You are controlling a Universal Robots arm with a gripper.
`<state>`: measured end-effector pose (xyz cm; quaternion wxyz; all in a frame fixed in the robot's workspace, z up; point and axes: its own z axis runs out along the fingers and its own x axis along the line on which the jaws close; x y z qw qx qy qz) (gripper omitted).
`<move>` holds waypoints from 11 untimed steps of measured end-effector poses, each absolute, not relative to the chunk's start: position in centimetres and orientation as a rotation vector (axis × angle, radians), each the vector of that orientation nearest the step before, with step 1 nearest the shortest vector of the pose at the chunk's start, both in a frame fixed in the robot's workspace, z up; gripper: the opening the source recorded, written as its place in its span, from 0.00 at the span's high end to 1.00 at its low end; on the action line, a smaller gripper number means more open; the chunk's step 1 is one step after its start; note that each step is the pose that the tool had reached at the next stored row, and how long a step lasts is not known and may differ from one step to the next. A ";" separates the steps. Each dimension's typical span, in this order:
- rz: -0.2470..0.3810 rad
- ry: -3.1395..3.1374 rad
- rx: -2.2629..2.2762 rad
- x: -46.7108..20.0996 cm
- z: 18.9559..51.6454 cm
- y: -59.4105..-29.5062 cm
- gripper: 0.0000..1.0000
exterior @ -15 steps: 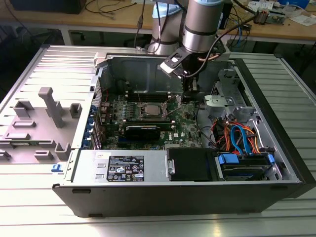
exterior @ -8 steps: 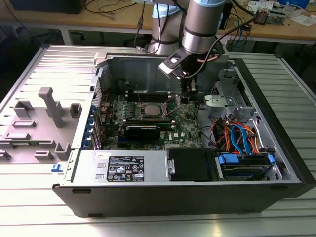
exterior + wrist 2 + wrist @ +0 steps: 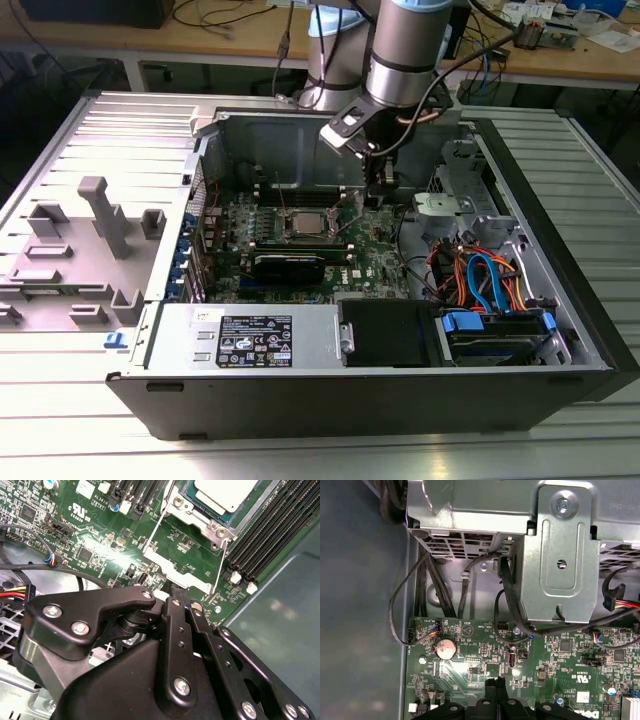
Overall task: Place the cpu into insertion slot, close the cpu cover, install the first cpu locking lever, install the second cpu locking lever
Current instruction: 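Close the cpu cover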
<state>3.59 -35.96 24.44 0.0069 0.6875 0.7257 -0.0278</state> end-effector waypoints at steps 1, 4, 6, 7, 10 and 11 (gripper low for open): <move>-0.087 2.270 2.150 3.4 24.5 -36.0 0.89; -0.087 2.270 2.150 3.0 24.4 -36.0 0.89; -0.087 2.270 2.150 2.8 24.4 -36.0 0.89; -0.087 2.270 2.150 2.7 24.4 -36.0 0.89; -0.085 2.271 2.151 2.4 24.4 -36.0 0.89; -0.085 2.271 2.151 2.3 24.4 -36.0 0.89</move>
